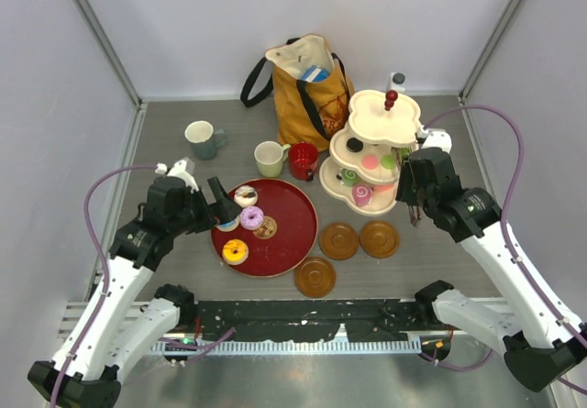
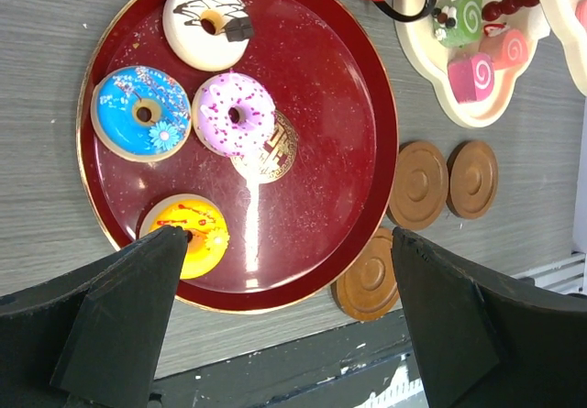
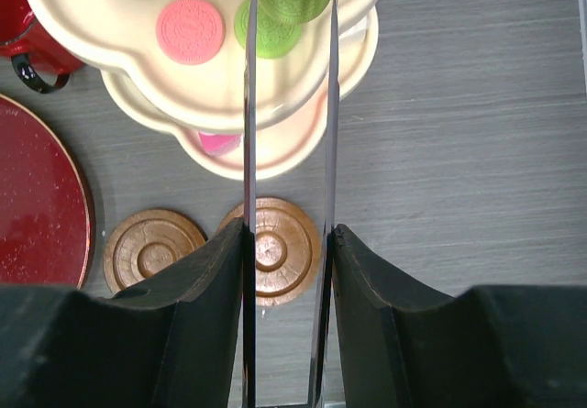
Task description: Serve the afternoon tea
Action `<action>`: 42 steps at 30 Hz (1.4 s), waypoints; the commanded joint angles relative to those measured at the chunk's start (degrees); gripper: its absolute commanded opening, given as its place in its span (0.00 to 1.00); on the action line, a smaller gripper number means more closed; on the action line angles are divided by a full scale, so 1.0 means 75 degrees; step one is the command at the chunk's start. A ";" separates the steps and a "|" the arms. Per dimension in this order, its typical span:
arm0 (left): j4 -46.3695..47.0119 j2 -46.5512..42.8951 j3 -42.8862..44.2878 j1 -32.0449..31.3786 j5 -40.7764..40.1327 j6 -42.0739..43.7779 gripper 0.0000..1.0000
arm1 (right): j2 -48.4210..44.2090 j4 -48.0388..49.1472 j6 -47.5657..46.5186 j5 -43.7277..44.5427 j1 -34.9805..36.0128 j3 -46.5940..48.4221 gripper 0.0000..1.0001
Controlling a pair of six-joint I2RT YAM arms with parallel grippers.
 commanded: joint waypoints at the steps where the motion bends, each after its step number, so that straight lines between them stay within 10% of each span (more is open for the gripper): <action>1: 0.0384 0.0040 -0.0015 0.0040 0.0070 0.0100 1.00 | 0.0188 0.0823 -0.0269 0.0182 -0.0149 0.0034 0.35; 42: -0.0424 -0.0710 0.0196 0.0040 -0.0598 0.0065 1.00 | 0.1419 0.1960 -0.0491 0.0194 -0.0712 -0.0095 0.55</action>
